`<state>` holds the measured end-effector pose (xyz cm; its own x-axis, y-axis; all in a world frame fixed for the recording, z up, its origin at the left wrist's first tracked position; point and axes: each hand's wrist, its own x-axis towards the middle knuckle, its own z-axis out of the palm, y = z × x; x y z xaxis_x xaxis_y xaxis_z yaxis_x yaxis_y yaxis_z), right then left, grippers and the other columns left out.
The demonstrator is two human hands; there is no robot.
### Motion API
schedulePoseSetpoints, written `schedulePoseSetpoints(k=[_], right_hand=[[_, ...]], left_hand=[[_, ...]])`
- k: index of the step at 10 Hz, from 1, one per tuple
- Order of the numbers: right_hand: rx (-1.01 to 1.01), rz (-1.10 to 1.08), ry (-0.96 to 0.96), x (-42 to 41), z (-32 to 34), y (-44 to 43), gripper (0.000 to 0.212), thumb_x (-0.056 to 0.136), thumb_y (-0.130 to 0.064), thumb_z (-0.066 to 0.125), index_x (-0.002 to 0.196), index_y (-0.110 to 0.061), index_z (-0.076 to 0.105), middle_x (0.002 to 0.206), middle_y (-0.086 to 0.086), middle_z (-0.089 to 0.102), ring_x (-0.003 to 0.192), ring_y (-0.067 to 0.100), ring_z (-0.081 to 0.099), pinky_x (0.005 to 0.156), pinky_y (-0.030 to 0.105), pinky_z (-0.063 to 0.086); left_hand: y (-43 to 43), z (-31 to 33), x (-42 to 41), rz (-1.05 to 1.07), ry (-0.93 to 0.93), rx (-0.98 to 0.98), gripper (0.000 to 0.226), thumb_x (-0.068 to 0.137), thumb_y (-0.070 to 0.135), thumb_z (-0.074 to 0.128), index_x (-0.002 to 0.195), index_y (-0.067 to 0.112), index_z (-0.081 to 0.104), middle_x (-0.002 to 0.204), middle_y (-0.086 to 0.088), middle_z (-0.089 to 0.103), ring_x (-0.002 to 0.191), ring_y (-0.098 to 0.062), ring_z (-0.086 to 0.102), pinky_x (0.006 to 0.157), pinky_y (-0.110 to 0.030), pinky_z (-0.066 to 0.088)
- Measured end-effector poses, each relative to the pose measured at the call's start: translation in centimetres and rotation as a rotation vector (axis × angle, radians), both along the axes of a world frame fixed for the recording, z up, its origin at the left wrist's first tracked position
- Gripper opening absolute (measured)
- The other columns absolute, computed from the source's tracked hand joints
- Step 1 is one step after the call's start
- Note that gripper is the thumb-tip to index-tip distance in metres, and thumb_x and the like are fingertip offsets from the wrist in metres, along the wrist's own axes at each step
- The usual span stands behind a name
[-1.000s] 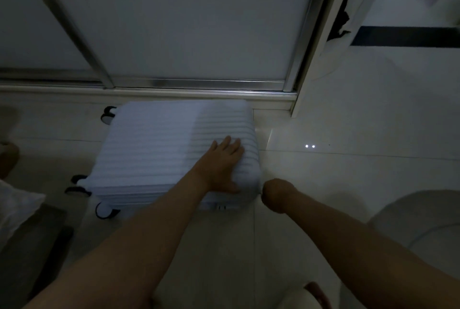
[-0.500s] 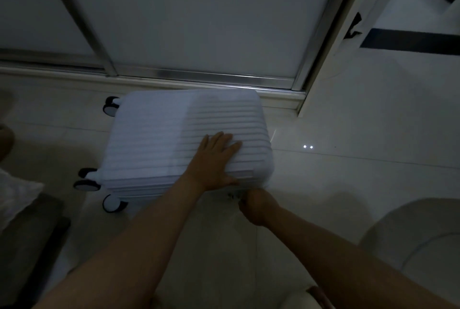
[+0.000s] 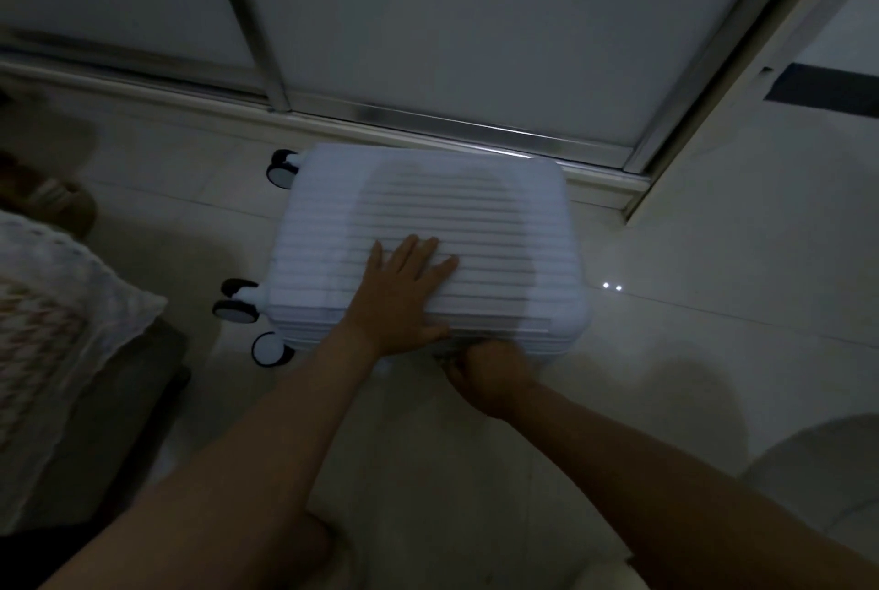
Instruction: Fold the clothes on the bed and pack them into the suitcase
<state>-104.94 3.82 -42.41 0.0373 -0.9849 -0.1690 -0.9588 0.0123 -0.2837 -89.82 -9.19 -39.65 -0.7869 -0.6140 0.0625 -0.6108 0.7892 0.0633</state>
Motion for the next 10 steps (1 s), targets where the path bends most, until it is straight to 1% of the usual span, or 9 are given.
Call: schedulePoseSetpoints(k=[1, 2, 3, 4, 5, 7, 8, 9, 10], right_hand=[[-0.412, 0.18, 0.124, -1.6, 2.4, 0.3, 0.026, 0.088, -0.038, 0.053, 0.078, -0.017, 0.065, 0.074, 0.006, 0.062, 0.061, 0.026, 0.059, 0.051, 0.031, 0.046], [-0.507, 0.221, 0.226, -3.9, 3.0, 0.0, 0.059, 0.07, -0.038, 0.074, 0.123, -0.018, 0.061, 0.12, 0.013, 0.054, 0.103, 0.034, 0.054, 0.087, 0.047, 0.044], [-0.213, 0.044, 0.311, -5.8, 3.4, -0.8, 0.112, 0.057, -0.052, 0.081, 0.152, -0.034, 0.022, 0.157, 0.015, 0.02, 0.142, 0.041, 0.023, 0.108, 0.07, 0.014], [-0.132, -0.01, 0.357, -6.5, 3.0, -2.0, 0.116, 0.064, -0.05, 0.079, 0.151, -0.045, 0.004, 0.161, 0.009, 0.009, 0.146, 0.035, 0.012, 0.108, 0.072, 0.011], [-0.163, -0.056, 0.346, -7.4, 2.5, -3.3, 0.11, 0.069, -0.05, 0.077, 0.151, -0.046, 0.004, 0.161, 0.008, 0.008, 0.147, 0.035, 0.01, 0.108, 0.072, 0.01], [-0.172, -0.079, 0.346, -8.9, 2.2, -5.5, 0.113, 0.068, -0.054, 0.076, 0.15, -0.047, -0.003, 0.161, 0.008, 0.002, 0.147, 0.035, 0.004, 0.108, 0.072, 0.006], [-0.112, -0.063, 0.326, -8.9, 3.4, -5.4, 0.111, 0.071, -0.063, 0.068, 0.149, -0.046, -0.008, 0.161, 0.008, -0.006, 0.147, 0.034, -0.003, 0.109, 0.07, 0.001], [-0.047, -0.064, 0.234, -8.5, 6.4, -5.0, 0.088, 0.082, -0.066, 0.054, 0.151, -0.041, 0.004, 0.16, 0.007, 0.002, 0.147, 0.028, 0.002, 0.115, 0.06, 0.006], [-0.179, -0.178, -0.037, -9.0, 11.3, -5.3, 0.067, 0.087, -0.059, 0.054, 0.146, -0.039, 0.03, 0.15, 0.006, 0.032, 0.137, 0.024, 0.033, 0.113, 0.045, 0.026]], left_hand=[[-0.4, -0.1, 2.7, 0.119, -0.022, -0.013, 0.115, 0.06, 0.084, 0.05, 0.154, 0.029, 0.014, 0.161, -0.009, 0.01, 0.146, -0.039, 0.006, 0.108, -0.072, 0.001], [-0.7, -0.1, 4.0, 0.235, -0.077, 0.041, 0.127, 0.056, 0.08, 0.066, 0.154, 0.034, -0.001, 0.162, -0.009, -0.006, 0.146, -0.04, -0.006, 0.107, -0.07, -0.006], [-1.3, -0.1, 3.7, 0.223, -0.12, 0.081, 0.126, 0.06, 0.077, 0.067, 0.15, 0.039, -0.012, 0.161, -0.007, -0.014, 0.145, -0.041, -0.012, 0.107, -0.071, -0.007], [-2.7, 0.0, 3.0, 0.207, -0.133, 0.079, 0.125, 0.059, 0.077, 0.068, 0.147, 0.043, -0.014, 0.162, -0.004, -0.011, 0.145, -0.041, -0.011, 0.107, -0.07, -0.006], [-5.1, 0.2, 1.6, 0.186, -0.145, 0.081, 0.125, 0.06, 0.076, 0.068, 0.147, 0.044, -0.016, 0.161, -0.001, -0.014, 0.145, -0.039, -0.014, 0.108, -0.069, -0.008], [-7.6, 0.5, -0.5, 0.177, -0.14, 0.089, 0.127, 0.057, 0.076, 0.07, 0.148, 0.044, -0.013, 0.161, -0.001, -0.015, 0.145, -0.037, -0.014, 0.109, -0.068, -0.009], [-7.1, 1.8, -0.7, 0.198, -0.15, 0.177, 0.121, 0.063, 0.073, 0.069, 0.15, 0.042, -0.009, 0.161, -0.002, -0.012, 0.146, -0.033, -0.01, 0.113, -0.063, -0.003], [-5.2, 4.4, -0.3, 0.215, -0.003, 0.288, 0.106, 0.068, 0.077, 0.057, 0.152, 0.04, 0.003, 0.159, -0.005, 0.01, 0.145, -0.028, 0.011, 0.116, -0.052, 0.015], [-2.6, 9.1, 0.3, 0.195, 0.247, 0.307, 0.089, 0.075, 0.072, 0.047, 0.151, 0.036, 0.019, 0.148, -0.003, 0.033, 0.134, -0.024, 0.032, 0.109, -0.041, 0.033]])
